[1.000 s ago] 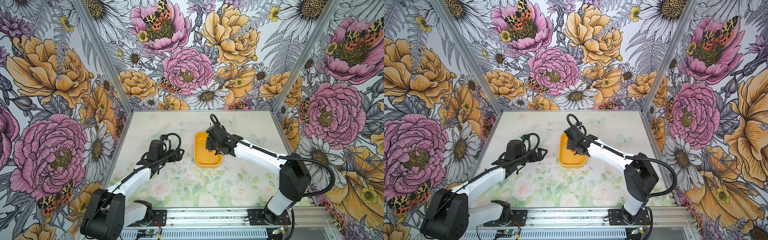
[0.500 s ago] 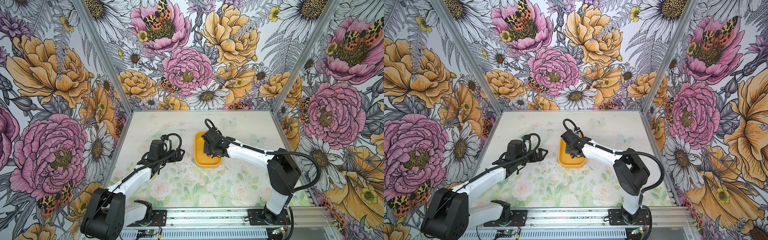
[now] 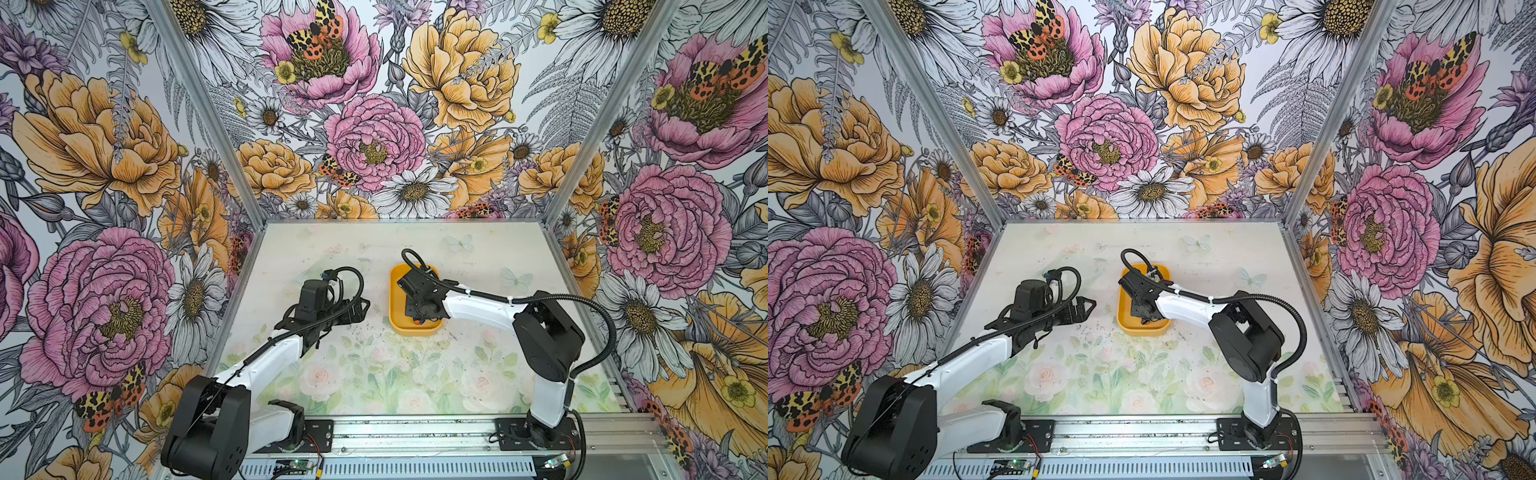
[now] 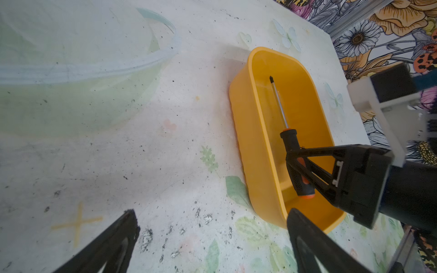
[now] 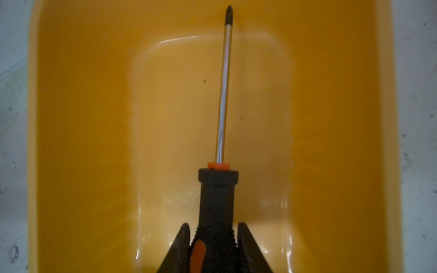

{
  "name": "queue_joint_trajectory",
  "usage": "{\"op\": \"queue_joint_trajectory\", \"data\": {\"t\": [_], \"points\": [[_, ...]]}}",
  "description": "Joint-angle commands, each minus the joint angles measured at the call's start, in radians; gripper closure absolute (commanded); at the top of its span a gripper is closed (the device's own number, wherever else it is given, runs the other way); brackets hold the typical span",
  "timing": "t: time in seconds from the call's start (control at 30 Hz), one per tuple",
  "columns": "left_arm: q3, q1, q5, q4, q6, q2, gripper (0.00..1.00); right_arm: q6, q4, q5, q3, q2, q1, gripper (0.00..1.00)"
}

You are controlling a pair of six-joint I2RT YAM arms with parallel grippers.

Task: Put the screwdriver in the bin
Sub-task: Place the screwdriver into the bin.

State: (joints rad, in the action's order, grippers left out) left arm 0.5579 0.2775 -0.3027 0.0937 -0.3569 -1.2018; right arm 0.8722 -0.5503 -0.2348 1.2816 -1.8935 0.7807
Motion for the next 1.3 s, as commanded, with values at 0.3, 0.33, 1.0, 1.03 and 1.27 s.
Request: {"op": "queue_joint_trajectory", "data": {"t": [0.3,0.33,1.0,1.03,1.27], "points": [[0.007,0.009,-0.001,0.004,0.019,0.004,0.01,0.006,0.001,0.006,0.0,-0.027,0.007,1.0],[0.005,0.01,-0.002,0.003,0.019,0.004,0.01,0.005,0.001,0.007,0.002,-0.031,0.008,1.0],[0.005,0.011,0.0,0.012,0.023,0.016,0.01,-0.018,-0.008,0.015,0.014,-0.049,0.007,0.55],[0.007,0.011,0.0,0.016,0.024,0.018,0.01,-0.022,-0.017,0.012,0.02,-0.046,0.007,0.52],[0.029,0.011,0.023,0.057,0.049,0.043,0.01,-0.103,-0.123,-0.035,0.069,-0.008,0.006,0.38]]}}
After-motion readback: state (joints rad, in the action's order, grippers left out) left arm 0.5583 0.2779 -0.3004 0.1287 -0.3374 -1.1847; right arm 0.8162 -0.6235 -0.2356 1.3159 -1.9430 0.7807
